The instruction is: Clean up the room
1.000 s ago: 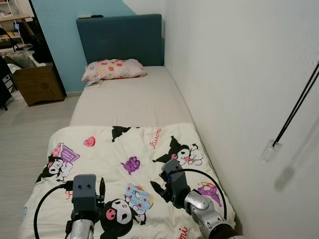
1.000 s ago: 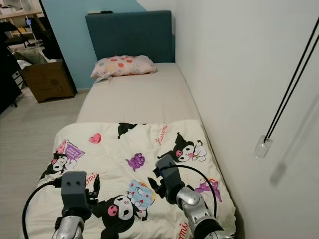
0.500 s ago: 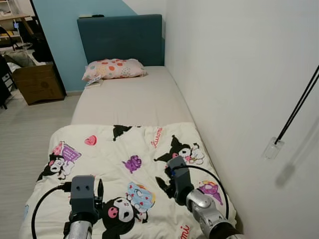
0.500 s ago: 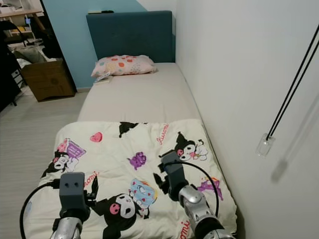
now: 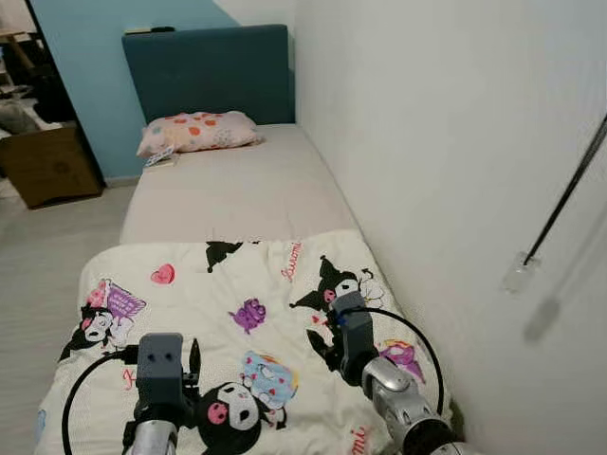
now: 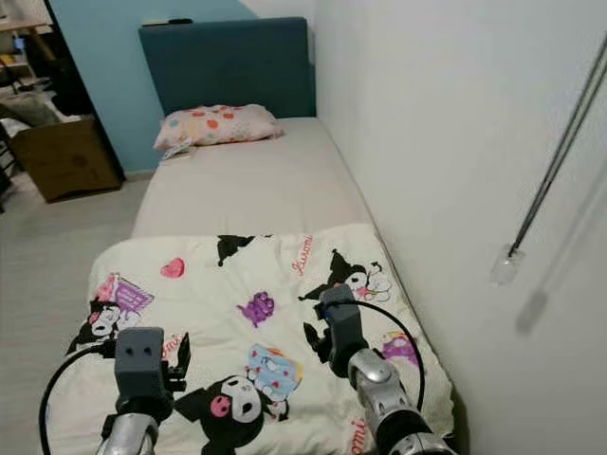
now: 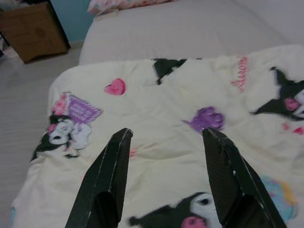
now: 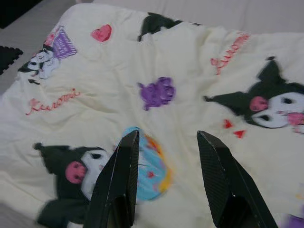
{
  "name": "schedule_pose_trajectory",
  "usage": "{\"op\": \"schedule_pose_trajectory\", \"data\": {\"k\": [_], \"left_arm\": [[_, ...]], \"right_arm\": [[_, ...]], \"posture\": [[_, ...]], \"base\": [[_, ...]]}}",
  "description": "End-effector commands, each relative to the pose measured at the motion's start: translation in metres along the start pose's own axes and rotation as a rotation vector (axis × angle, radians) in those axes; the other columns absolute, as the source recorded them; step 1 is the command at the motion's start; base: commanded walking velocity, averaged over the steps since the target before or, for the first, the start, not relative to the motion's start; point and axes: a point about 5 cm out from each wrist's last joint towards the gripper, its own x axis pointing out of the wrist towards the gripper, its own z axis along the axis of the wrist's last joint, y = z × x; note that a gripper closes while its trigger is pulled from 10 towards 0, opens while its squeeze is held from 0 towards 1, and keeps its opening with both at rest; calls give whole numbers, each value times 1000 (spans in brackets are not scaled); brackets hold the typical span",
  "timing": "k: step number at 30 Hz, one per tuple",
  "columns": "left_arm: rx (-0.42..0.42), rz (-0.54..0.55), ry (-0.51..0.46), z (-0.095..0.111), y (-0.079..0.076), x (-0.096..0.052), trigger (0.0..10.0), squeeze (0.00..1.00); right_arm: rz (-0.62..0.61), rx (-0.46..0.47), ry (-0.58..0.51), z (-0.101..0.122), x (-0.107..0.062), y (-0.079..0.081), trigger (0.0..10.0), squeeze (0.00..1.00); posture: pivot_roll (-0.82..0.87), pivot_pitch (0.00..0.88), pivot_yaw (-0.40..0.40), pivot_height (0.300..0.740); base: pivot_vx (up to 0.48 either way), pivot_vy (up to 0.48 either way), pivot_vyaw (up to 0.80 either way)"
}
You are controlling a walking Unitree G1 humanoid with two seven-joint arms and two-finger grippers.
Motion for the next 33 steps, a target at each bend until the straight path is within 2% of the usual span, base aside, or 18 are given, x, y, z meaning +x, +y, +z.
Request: {"op": "schedule_pose_trajectory", "data": {"k": [1, 17, 20, 23, 26, 31, 33], "left_arm": [[2, 6, 2, 1, 3, 0, 10000, 0], [2, -1, 5, 1, 2, -2, 10000, 0], [-3, -11, 5, 2, 2, -3, 10000, 0], [66, -59, 15, 2, -1, -3, 10000, 0], [89, -74, 17, 2, -2, -3, 10000, 0], [70, -56, 27, 0, -2, -2, 10000, 0], [45, -38, 33, -1, -1, -2, 10000, 0]], "right_arm": [[2, 26, 11, -3, 0, 3, 10000, 0], [15, 36, 4, -2, 1, 4, 10000, 0], [16, 34, 5, -3, 0, 4, 10000, 0], [17, 33, 7, -4, 0, 3, 10000, 0], [16, 34, 7, -3, 0, 3, 10000, 0], [13, 33, 8, -4, -1, 2, 10000, 0], [12, 32, 10, -4, -1, 1, 10000, 0]], "posture": [[-61, 0, -7, 740], [-52, 0, -9, 740], [-52, 0, -10, 740], [-51, 0, -9, 740], [-51, 0, -10, 740], [-49, 0, -9, 740], [-48, 0, -9, 740]], "base": [[0, 480, 0], [0, 478, 0], [0, 0, 0], [0, -320, 0], [0, -480, 0], [0, -480, 0], [0, 0, 0]]}}
